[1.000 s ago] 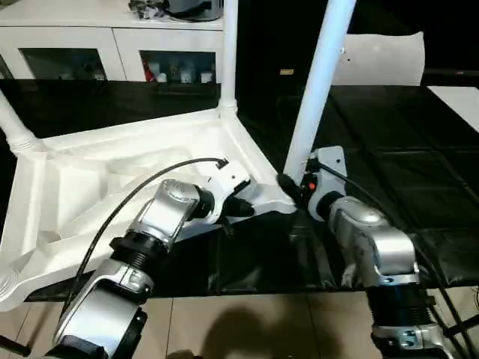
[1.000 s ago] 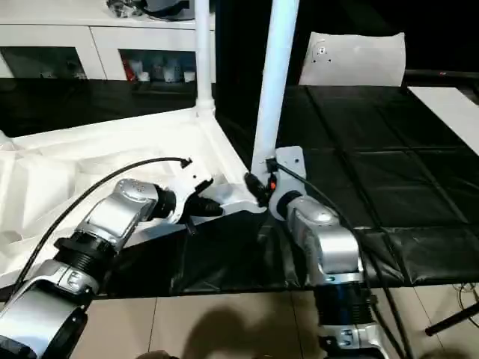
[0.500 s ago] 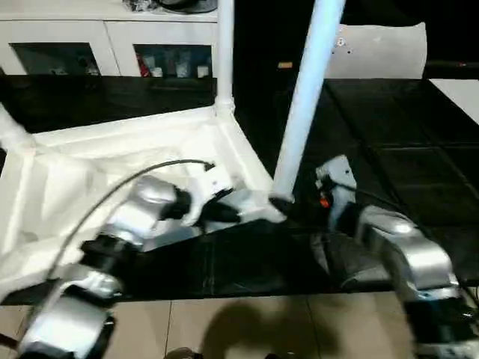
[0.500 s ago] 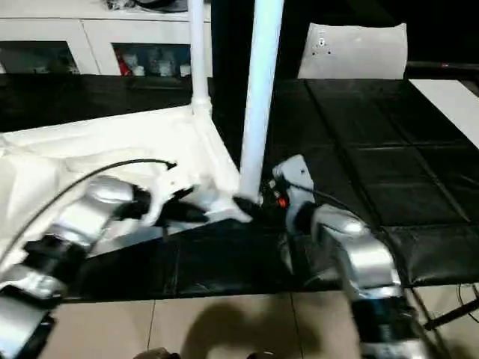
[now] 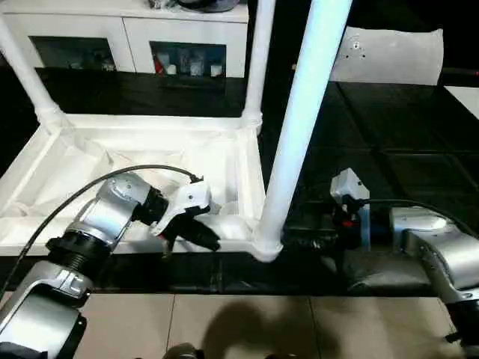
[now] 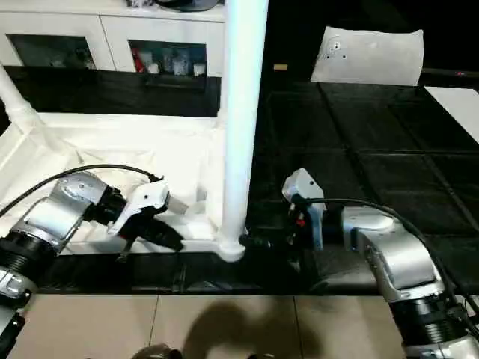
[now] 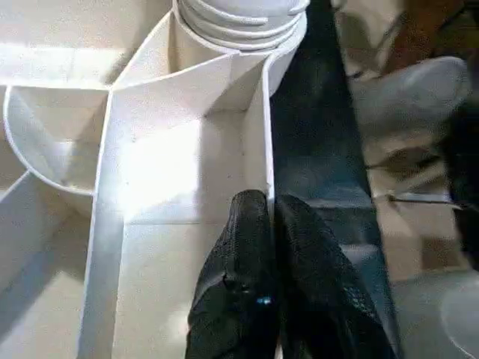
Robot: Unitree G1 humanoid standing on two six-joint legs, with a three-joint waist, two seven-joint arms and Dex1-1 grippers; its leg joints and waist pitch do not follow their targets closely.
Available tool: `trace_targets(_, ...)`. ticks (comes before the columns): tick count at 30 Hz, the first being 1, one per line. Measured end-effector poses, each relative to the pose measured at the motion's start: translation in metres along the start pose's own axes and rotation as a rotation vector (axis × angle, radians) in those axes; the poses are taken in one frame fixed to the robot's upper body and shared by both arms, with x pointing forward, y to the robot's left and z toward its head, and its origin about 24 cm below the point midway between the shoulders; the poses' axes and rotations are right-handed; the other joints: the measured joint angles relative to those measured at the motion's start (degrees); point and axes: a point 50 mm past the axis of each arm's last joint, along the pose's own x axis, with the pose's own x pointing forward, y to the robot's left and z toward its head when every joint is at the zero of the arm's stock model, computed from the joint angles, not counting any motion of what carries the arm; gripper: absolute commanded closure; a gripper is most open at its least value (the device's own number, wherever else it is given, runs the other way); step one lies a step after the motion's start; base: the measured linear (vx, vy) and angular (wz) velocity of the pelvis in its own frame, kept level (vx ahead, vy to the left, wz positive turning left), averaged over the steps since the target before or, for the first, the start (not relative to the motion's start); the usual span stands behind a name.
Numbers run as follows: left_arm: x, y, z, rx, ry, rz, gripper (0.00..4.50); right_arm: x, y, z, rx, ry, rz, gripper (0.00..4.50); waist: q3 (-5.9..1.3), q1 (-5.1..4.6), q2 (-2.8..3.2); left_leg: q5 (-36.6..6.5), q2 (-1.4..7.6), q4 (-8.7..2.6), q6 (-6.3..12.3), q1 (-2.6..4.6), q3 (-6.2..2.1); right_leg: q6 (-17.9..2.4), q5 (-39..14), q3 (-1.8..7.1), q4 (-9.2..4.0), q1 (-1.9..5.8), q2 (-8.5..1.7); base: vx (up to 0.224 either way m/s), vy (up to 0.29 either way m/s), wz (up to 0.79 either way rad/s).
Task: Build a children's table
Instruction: Rotate leg to tighten
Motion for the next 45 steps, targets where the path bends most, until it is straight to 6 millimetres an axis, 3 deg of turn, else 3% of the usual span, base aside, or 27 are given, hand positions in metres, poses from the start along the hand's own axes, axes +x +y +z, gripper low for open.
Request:
trace_targets(5, -0.002, -0.001, 0.001, 0.016, 0.002, -0.007, 4.50, 0.000, 0.004, 0.001, 0.020, -0.003, 0.055, 0.20, 0.55, 0.11, 0.09, 0.0, 0.00, -0.02, 0.00, -0.02, 0.01, 0.0, 0.0, 0.00, -0.05, 0.00, -0.01, 0.000, 0.000, 0.00)
trace_targets(12, -0.004, -0.001, 0.006, 0.042, 0.002, -0.008, 4.50, 0.003, 0.010, 0.003, 0.034, -0.012, 0.110, 0.86, 1.62, 0.17, -0.07, 0.0, -0.01, -0.05, 0.00, -0.01, 0.01, 0.0, 0.0, 0.00, -0.08, -0.01, -0.03, 0.000, 0.000, 0.00)
trace_targets(29, -0.011, -0.002, 0.008, 0.049, -0.007, -0.016, 4.50, 0.006, 0.018, 0.001, 0.085, -0.039, 0.104, 2.17, 2.99, 0.13, 0.32, 0.0, -0.05, -0.59, -0.02, 0.06, 0.12, 0.1, -0.2, 0.07, -0.20, -0.12, -0.05, 0.000, 0.000, 0.00)
trace_targets(34, -0.010, 0.001, 0.010, 0.022, -0.027, 0.032, 4.50, 0.012, 0.015, 0.004, 0.107, -0.098, -0.008, 2.62, 3.15, -0.33, 0.26, 0.0, -0.05, -0.67, -0.09, 0.07, 0.15, 0.1, -0.2, 0.08, -0.20, -0.18, -0.05, 0.000, 0.000, 0.00)
trace_targets(38, -0.009, 0.013, 0.016, -0.038, -0.067, 0.216, 4.50, 0.026, 0.006, 0.007, 0.136, -0.170, -0.237, 2.88, 3.15, -0.91, 0.26, 0.1, -0.05, -0.70, -0.17, 0.07, 0.17, 0.1, -0.2, 0.13, -0.19, -0.24, -0.04, 0.000, 0.000, 0.00)
trace_targets(43, 0.008, 0.029, 0.033, -0.118, -0.136, 0.404, 4.50, 0.040, -0.005, 0.011, 0.235, -0.244, -0.501, 3.27, 3.14, -2.00, 0.28, 0.1, -0.12, -0.93, -0.17, -0.03, 0.37, -0.3, 0.0, 0.27, -0.20, -0.45, -0.06, 0.000, 0.000, 0.00)
trace_targets(45, 0.019, 0.036, 0.042, -0.166, -0.180, 0.486, 4.50, 0.062, -0.002, 0.016, 0.308, -0.287, -0.519, 3.46, 3.04, -2.16, 0.55, 0.1, -0.11, -1.01, -0.18, -0.17, 0.42, -0.4, -0.1, 0.27, -0.17, -0.68, -0.05, 0.000, 0.000, 0.00)
